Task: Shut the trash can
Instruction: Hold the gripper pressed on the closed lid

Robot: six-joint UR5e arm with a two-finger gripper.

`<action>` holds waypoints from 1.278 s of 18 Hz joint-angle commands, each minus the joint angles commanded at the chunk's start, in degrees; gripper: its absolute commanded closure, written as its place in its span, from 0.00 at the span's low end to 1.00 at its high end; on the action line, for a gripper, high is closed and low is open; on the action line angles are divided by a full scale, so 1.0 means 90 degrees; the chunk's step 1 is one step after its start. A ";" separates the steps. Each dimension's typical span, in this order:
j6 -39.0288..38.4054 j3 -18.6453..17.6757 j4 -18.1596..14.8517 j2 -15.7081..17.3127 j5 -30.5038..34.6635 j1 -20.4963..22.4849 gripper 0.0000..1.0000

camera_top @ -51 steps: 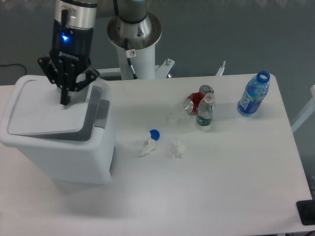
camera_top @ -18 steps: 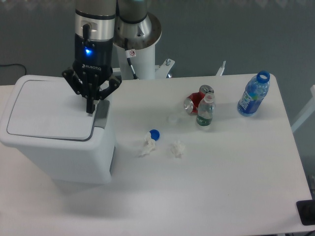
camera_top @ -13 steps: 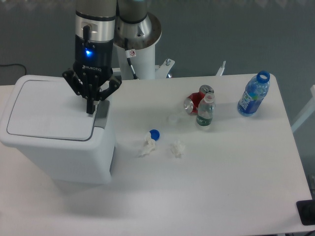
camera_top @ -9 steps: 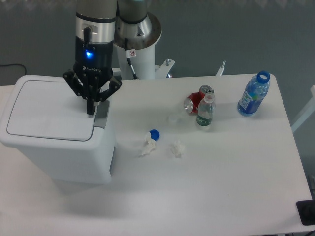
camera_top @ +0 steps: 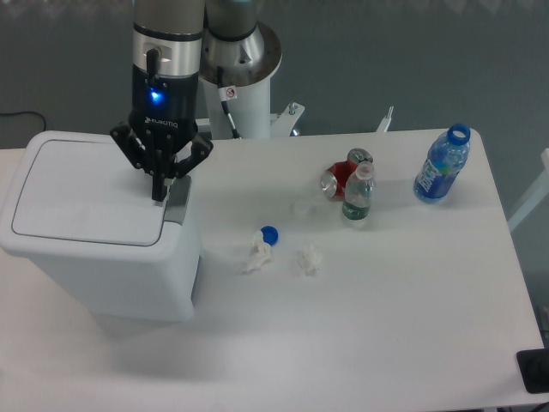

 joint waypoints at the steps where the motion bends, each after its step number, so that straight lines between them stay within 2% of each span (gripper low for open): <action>1: 0.0000 0.0000 0.0000 0.0000 0.0000 0.0000 0.88; 23: 0.0049 0.0000 0.0010 -0.0098 0.0000 0.0010 0.88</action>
